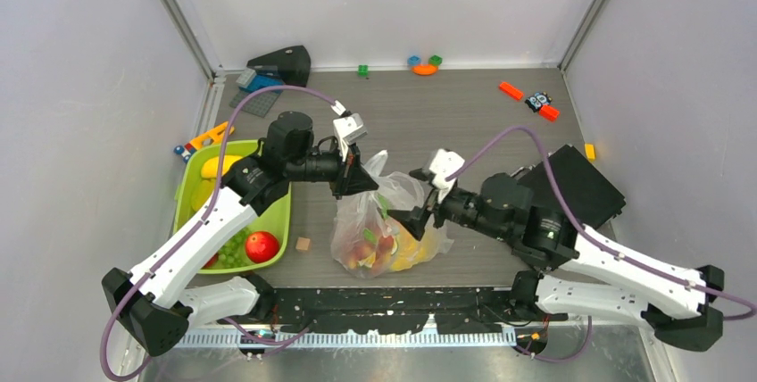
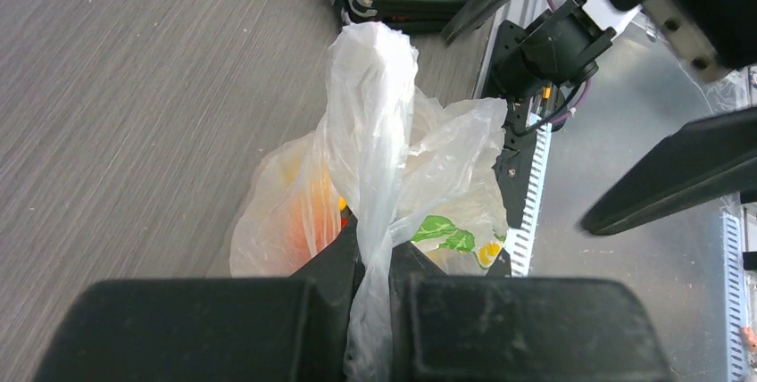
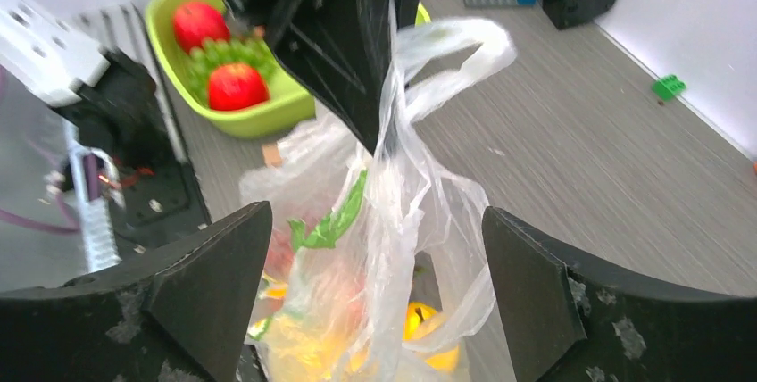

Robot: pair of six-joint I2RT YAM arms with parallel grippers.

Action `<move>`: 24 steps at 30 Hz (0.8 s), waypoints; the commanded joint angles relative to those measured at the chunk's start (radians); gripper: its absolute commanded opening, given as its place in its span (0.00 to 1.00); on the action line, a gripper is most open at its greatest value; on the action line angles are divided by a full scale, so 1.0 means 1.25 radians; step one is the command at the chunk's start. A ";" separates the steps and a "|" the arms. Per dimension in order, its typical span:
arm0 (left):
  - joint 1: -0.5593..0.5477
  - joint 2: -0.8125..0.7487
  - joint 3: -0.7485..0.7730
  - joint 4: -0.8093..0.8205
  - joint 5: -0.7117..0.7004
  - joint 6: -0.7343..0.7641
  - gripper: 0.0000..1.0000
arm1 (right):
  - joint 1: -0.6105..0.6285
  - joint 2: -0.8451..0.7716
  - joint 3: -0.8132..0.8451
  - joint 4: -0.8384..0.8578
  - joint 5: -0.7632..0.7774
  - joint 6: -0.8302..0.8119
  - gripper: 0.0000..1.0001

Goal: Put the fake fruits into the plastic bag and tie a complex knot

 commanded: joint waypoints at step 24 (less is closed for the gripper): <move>-0.002 -0.020 0.035 -0.002 -0.001 0.001 0.00 | 0.182 0.238 0.075 -0.067 0.765 -0.182 0.47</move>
